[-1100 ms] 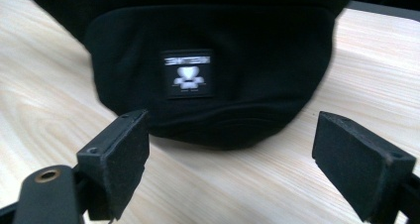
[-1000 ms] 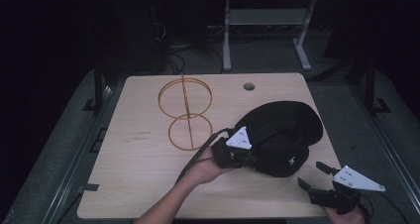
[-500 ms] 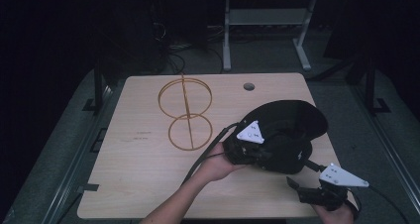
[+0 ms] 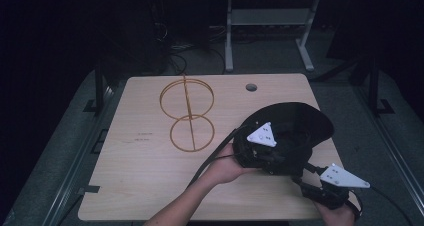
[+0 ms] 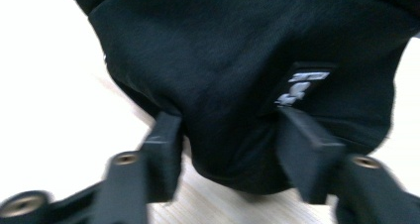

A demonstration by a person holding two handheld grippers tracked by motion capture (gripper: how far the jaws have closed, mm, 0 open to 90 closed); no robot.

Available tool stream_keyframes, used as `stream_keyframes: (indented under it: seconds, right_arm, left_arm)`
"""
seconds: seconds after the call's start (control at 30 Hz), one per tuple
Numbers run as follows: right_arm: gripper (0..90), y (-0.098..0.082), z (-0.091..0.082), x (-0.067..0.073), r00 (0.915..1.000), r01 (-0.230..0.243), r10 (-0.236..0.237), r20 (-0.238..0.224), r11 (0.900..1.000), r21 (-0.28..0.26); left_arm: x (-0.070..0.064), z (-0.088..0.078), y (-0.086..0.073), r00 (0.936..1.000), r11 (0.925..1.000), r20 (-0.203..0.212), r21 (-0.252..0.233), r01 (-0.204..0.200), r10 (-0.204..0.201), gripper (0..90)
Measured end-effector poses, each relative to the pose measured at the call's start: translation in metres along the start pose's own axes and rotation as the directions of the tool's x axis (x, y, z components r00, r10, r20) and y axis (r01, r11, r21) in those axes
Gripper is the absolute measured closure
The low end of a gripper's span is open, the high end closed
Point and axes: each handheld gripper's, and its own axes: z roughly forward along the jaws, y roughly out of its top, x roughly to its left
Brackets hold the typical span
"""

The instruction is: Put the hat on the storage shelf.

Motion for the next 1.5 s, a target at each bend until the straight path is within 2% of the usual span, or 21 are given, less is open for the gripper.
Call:
stream_keyframes:
  seconds: [0.07,0.1,0.13,0.23,0.3,0.43,0.5,0.77,0.83,0.97,1.07,1.2,1.5]
  right_arm:
    - [56.8,0.000,-0.001,-0.002,1.0000,-0.005,0.005,-0.002,1.000,-0.005]
    - [61.7,0.000,-0.002,-0.002,0.9997,-0.024,0.024,-0.007,1.000,0.000]
    - [70.6,0.000,-0.002,-0.003,0.9995,-0.025,0.025,-0.017,1.000,0.003]
    - [82.0,0.000,-0.003,-0.001,0.9995,0.007,-0.006,-0.030,1.000,0.009]
    - [83.8,0.001,-0.003,0.001,0.9996,0.021,-0.021,-0.021,1.000,0.010]
    - [85.3,0.001,-0.003,0.003,0.9996,0.014,-0.014,-0.025,1.000,0.011]
    - [85.9,0.001,-0.004,0.003,0.9995,0.012,-0.012,-0.029,1.000,0.009]
    - [86.4,0.001,-0.004,0.004,0.9989,0.004,-0.004,-0.047,1.000,0.002]
    - [86.4,0.001,-0.003,0.004,0.9987,-0.001,0.001,-0.051,1.000,0.004]
    - [86.5,0.001,-0.003,0.004,0.9985,-0.003,0.003,-0.055,1.000,0.007]
    - [86.6,0.001,-0.003,0.003,0.9982,-0.010,0.011,-0.059,1.000,0.006]
    - [86.6,0.001,-0.002,0.003,0.9976,-0.023,0.023,-0.065,1.000,0.009]
    - [86.7,0.002,-0.001,0.002,0.9959,-0.041,0.041,-0.080,0.999,0.009]
  left_arm:
    - [-0.001,0.002,0.000,1.0000,1.0000,0.006,0.002,-0.004,0.004,85.5]
    - [-0.002,0.002,0.000,1.0000,1.0000,0.008,0.007,-0.005,0.005,85.4]
    - [-0.002,0.003,-0.001,0.9999,0.9998,-0.002,0.010,-0.014,0.014,85.4]
    - [-0.003,0.004,-0.003,0.9999,0.9998,-0.005,0.017,-0.014,0.014,85.2]
    - [-0.003,0.003,-0.005,0.9997,0.9994,-0.013,0.029,-0.019,0.019,84.1]
    - [-0.007,0.001,-0.008,0.9986,0.9982,-0.038,0.049,-0.036,0.038,77.4]
    - [-0.010,-0.001,-0.010,0.9975,0.9978,-0.052,0.047,-0.046,0.048,69.7]
    - [-0.017,-0.012,-0.018,0.9978,0.9983,-0.054,0.043,-0.038,0.040,47.5]
    - [-0.018,-0.016,-0.022,0.9978,0.9979,-0.049,0.048,-0.044,0.046,45.7]
    - [-0.020,-0.026,-0.028,0.9990,0.9993,-0.029,0.020,-0.033,0.033,43.0]
    - [-0.022,-0.034,-0.032,0.9988,0.9988,-0.026,0.025,-0.041,0.042,41.5]
    - [-0.024,-0.046,-0.042,0.9974,0.9984,-0.054,0.035,-0.045,0.047,41.5]
    - [-0.025,-0.062,-0.064,0.9963,0.9992,-0.083,0.032,-0.023,0.025,41.1]
